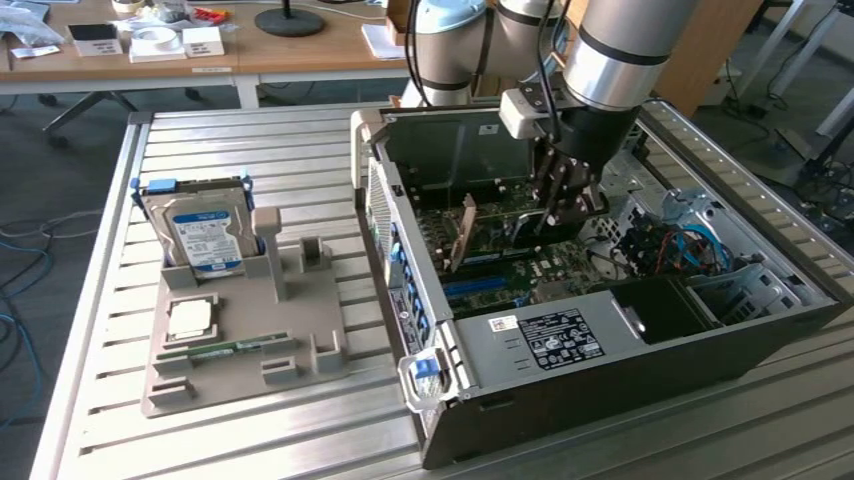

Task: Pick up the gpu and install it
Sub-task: 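Insert the gpu into the slot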

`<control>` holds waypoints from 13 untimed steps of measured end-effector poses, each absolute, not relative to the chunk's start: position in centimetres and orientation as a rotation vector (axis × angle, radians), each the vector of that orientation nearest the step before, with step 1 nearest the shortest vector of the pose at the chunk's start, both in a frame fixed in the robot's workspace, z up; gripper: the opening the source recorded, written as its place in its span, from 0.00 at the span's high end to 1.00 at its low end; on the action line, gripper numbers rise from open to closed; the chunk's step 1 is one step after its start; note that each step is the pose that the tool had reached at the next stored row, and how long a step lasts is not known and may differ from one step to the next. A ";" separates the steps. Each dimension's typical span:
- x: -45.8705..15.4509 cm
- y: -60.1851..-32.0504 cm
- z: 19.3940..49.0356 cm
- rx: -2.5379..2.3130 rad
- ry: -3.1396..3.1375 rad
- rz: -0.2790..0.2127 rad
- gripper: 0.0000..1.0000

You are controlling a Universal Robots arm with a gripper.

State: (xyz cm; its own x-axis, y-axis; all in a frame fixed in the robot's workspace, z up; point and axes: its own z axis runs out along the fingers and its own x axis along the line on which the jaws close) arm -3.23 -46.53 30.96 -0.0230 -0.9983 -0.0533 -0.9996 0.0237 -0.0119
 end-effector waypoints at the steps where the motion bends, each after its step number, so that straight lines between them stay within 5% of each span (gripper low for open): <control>1: -3.3 -46.5 31.0 -2.163 2.214 0.044 0.73; 13: -3.7 -46.5 30.9 -2.163 2.214 0.045 0.73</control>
